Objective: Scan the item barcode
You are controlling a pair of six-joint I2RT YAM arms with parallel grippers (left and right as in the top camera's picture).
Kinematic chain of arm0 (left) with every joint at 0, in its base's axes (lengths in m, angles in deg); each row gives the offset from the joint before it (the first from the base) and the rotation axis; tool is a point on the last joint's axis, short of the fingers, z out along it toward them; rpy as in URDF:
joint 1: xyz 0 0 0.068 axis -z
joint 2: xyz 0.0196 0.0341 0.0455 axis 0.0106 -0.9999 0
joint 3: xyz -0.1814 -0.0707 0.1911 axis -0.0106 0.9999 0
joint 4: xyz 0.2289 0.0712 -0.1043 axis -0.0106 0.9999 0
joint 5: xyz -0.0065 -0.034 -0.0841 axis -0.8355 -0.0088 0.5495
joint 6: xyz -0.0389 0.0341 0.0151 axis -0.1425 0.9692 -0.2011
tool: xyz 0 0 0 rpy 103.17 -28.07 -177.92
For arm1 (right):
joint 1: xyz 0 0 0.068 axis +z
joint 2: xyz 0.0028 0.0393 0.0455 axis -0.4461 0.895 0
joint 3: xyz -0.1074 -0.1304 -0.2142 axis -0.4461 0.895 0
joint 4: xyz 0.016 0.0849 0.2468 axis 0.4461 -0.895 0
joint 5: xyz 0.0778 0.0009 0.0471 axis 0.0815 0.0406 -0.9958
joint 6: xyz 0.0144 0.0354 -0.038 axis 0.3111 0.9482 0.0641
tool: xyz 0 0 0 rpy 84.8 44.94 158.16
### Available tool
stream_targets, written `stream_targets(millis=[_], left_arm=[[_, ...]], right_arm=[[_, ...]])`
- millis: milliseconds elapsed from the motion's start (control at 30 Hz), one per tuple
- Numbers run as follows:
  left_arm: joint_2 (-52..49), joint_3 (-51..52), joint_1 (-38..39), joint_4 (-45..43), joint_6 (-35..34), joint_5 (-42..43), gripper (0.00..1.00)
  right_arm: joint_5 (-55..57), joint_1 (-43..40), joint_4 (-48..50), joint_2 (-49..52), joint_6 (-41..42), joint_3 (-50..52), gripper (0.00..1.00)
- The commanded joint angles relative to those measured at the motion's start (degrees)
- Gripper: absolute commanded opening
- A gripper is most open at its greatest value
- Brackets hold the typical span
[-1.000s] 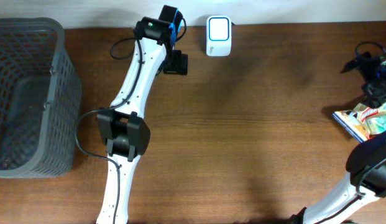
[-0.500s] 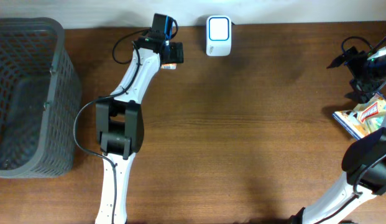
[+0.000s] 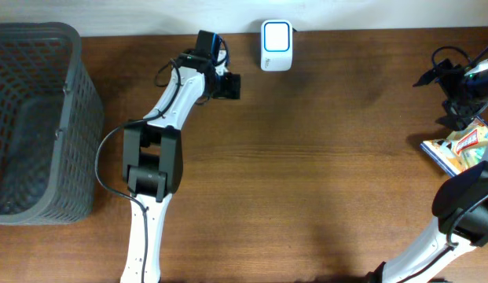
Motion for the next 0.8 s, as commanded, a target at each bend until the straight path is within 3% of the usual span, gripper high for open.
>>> stream_targets(millis=[0,33,100,167,200,267,333,467,567,767], left_arm=[[0.4,0.6,1.1,5.2,9.0,20.4,0.84],[0.4,0.6,1.4,7.3,10.8,25.1,0.78],[0.6,0.6,1.8,9.4,12.5,28.5,0.78],[1.6,0.4,1.7,9.7,12.5,25.2,0.91],[2.3,0.0,1.3,9.7,12.5,21.9,0.92],[4.0,-1.4,0.3,9.7,12.4,13.7,0.87],[5.6,-3.3,-0.7,9.3,12.5,5.9,0.73],[6.7,-6.3,-3.0,2.3,12.5,-6.0,0.71],[5.7,-6.3,-3.8,-3.7,12.5,-5.8,0.71],[0.1,-6.2,-3.7,-12.3,12.5,-5.6,0.82]], right_arm=[[-0.6,-0.1,0.0,-1.5,0.3,-0.8,0.99],[-0.6,-0.1,0.0,-1.5,0.3,-0.9,0.98],[-0.6,-0.1,0.0,-1.5,0.3,-0.8,0.99],[-0.6,-0.1,0.0,-1.5,0.3,-0.8,0.98],[-0.6,-0.1,0.0,-1.5,0.3,-0.8,0.99],[-0.6,-0.1,0.0,-1.5,0.3,-0.8,0.99],[-0.6,-0.1,0.0,-1.5,0.3,-0.8,0.99],[-0.6,-0.1,0.0,-1.5,0.3,-0.8,0.99],[-0.6,-0.1,0.0,-1.5,0.3,-0.8,0.99],[-0.6,-0.1,0.0,-1.5,0.3,-0.9,0.99]])
